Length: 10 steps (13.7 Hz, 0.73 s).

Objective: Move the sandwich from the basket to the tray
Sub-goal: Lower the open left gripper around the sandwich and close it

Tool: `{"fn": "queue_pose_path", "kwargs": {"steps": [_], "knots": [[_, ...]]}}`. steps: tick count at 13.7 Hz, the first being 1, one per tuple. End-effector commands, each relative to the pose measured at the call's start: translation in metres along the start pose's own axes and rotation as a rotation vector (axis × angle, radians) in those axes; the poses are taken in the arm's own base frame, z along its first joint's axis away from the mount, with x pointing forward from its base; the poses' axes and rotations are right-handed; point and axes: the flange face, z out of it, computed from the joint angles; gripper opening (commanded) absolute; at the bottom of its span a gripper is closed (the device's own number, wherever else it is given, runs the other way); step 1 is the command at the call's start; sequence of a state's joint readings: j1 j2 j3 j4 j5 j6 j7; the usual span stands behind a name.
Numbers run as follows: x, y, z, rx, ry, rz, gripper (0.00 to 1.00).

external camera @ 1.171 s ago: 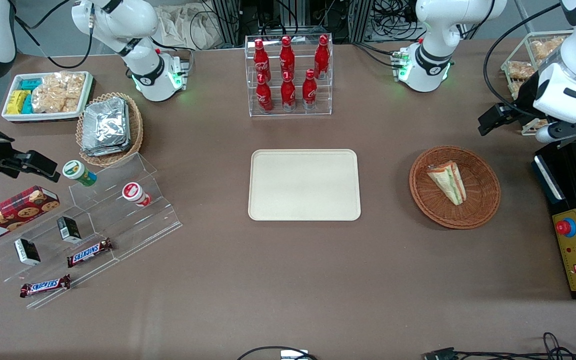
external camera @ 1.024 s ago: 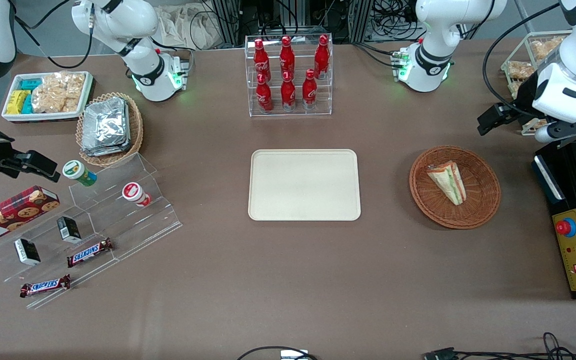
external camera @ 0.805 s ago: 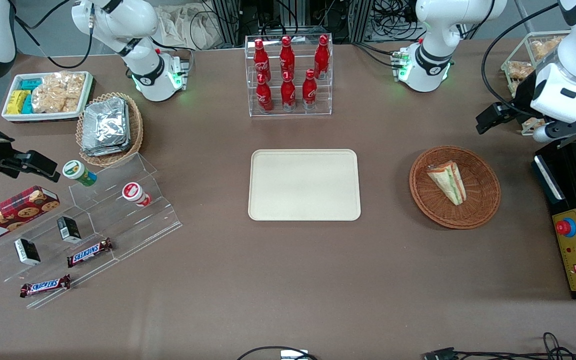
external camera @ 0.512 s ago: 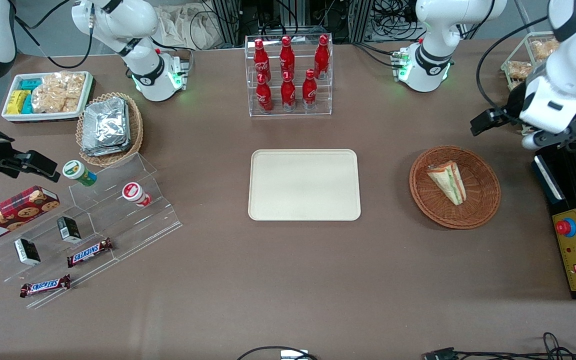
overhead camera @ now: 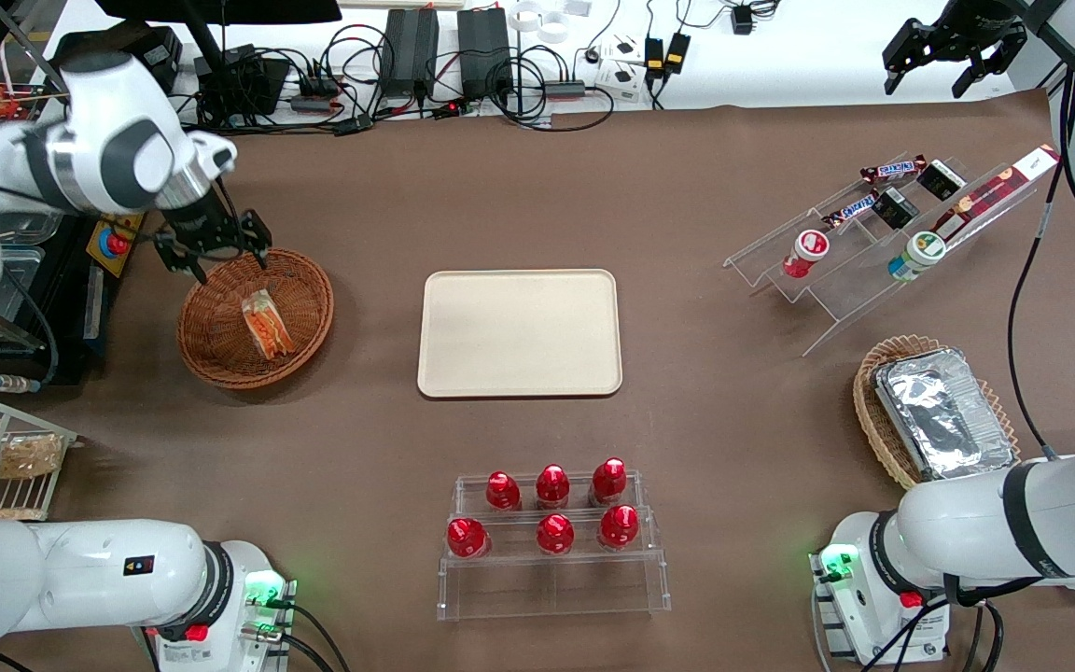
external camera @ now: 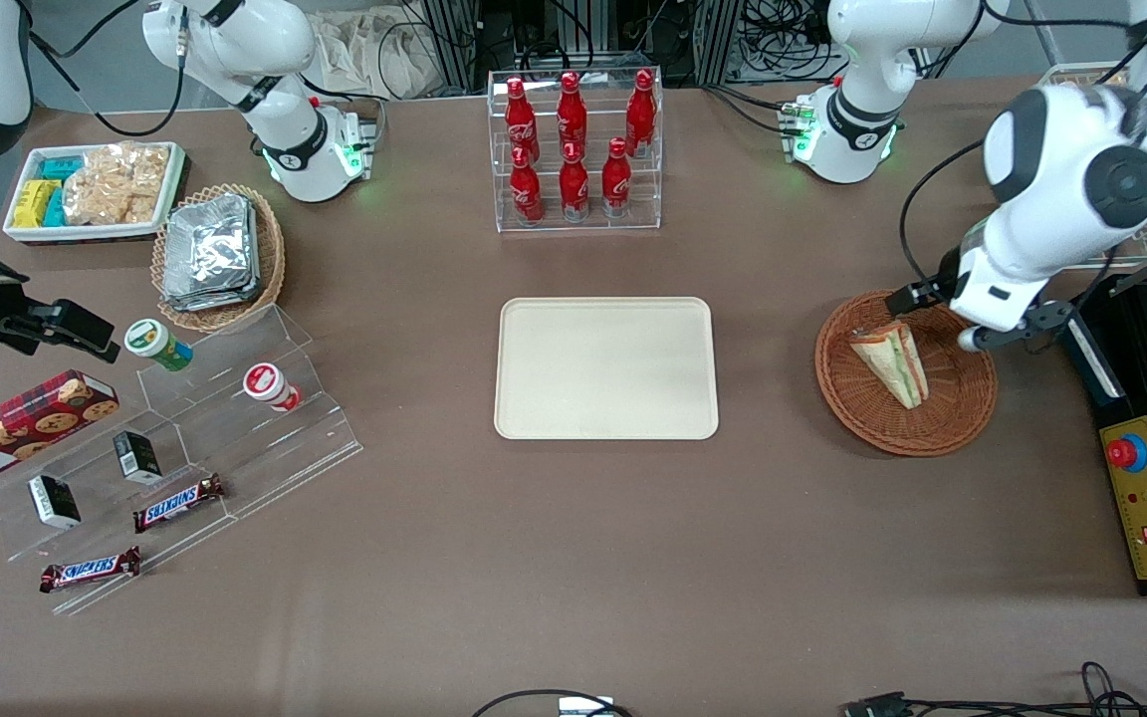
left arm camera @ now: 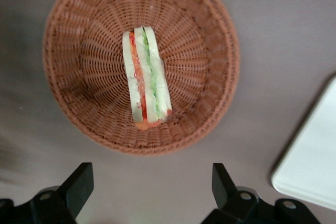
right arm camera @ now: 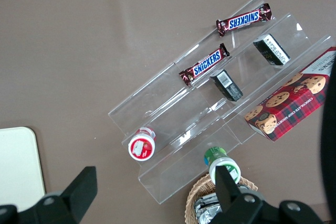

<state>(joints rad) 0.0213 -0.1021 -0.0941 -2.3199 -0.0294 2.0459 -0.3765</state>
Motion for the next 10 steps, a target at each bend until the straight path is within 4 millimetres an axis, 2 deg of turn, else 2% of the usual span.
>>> {"fn": "queue_pose_path", "kwargs": {"steps": [1,5,6,8,9,10], "knots": [[0.017,-0.011,0.055,0.014,0.008,-0.02,1.0],[0.022,-0.022,0.124,0.018,0.026,-0.012,0.98],[0.023,-0.022,0.135,0.017,0.018,-0.013,0.98],[0.026,-0.02,0.14,0.013,0.023,-0.011,0.92],[0.026,-0.02,0.14,0.013,0.023,-0.011,0.74],[0.027,-0.021,0.138,0.012,0.026,-0.012,0.41]]}}
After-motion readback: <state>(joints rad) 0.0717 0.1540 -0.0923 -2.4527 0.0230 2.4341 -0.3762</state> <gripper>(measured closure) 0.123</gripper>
